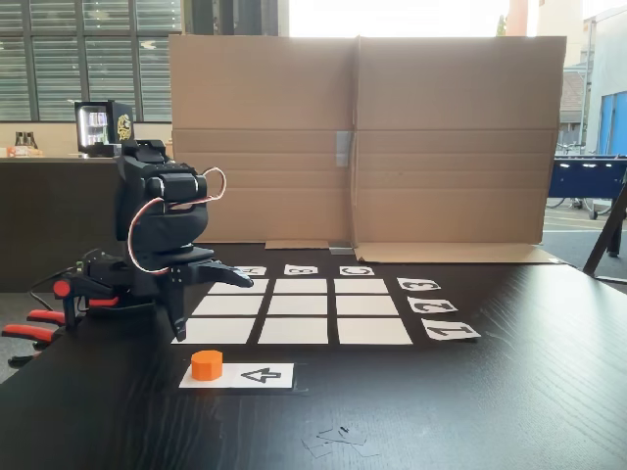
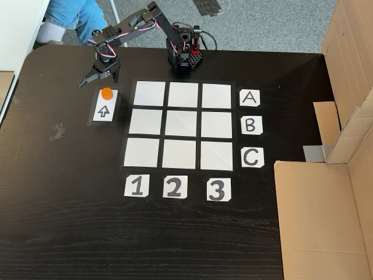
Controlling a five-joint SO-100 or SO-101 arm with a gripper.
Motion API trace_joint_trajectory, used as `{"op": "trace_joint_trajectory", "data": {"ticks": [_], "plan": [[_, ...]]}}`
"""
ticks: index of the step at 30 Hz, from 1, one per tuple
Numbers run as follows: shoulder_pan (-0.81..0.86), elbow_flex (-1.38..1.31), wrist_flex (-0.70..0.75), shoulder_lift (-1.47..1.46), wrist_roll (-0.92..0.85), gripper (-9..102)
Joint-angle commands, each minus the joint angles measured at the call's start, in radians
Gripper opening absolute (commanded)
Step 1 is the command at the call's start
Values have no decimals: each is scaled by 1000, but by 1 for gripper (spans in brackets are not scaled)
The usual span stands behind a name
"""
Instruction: Pick up the round, orange token and place it in the grid on square B2.
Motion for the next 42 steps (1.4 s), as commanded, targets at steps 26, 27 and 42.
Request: {"op": "trace_joint_trajectory", "data": {"ticks": [26, 27, 42], "plan": [[-49, -195, -11, -161, 21, 88], [-49, -195, -12, -161, 21, 85], [-44, -210, -37, -192, -9, 0]]}}
